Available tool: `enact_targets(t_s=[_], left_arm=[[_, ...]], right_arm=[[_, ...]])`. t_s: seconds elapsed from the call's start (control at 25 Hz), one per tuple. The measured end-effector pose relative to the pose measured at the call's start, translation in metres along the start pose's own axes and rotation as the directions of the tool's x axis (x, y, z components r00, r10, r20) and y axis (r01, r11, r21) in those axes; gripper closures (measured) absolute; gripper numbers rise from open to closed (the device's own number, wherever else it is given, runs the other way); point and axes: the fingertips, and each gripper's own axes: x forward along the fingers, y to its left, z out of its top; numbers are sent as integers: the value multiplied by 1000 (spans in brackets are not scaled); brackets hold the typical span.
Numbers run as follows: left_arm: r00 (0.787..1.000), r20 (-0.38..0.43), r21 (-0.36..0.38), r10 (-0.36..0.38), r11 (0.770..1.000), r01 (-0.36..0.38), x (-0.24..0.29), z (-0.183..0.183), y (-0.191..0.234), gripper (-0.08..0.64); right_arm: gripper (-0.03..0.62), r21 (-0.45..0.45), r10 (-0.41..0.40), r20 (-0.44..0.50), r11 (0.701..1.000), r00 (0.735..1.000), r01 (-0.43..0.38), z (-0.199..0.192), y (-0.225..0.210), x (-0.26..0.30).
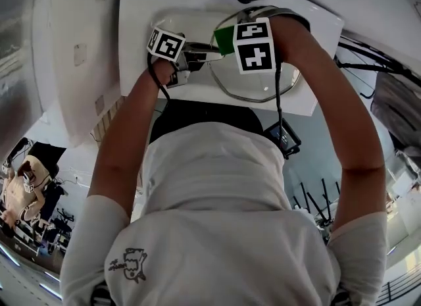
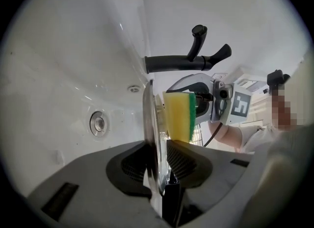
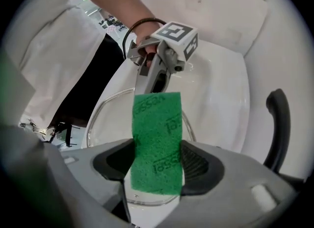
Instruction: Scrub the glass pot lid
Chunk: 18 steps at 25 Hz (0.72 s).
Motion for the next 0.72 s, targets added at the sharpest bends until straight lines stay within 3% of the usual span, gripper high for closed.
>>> enact_targets(t_s=[0.12,0.32,0.56,0.72], left_arm=[[1000,9,3,4,1000,-4,0,0,0,453],[1000,16,1,8,1000,-8,0,0,1,451],[999,38,-7,7,1000,-7,-1,0,2,451],[999,41,-5,13,1000,-13,-1,1,1,449]], right_arm=[[310,46,23,31,999,999,-24,-3,-2,0],[311,202,32,134,978,991,-59,-30,-3,-8],[311,396,35,174,912,984,-102,-89,18,-12],[311,466,50,150,877,987,-115,-139,43,-2]])
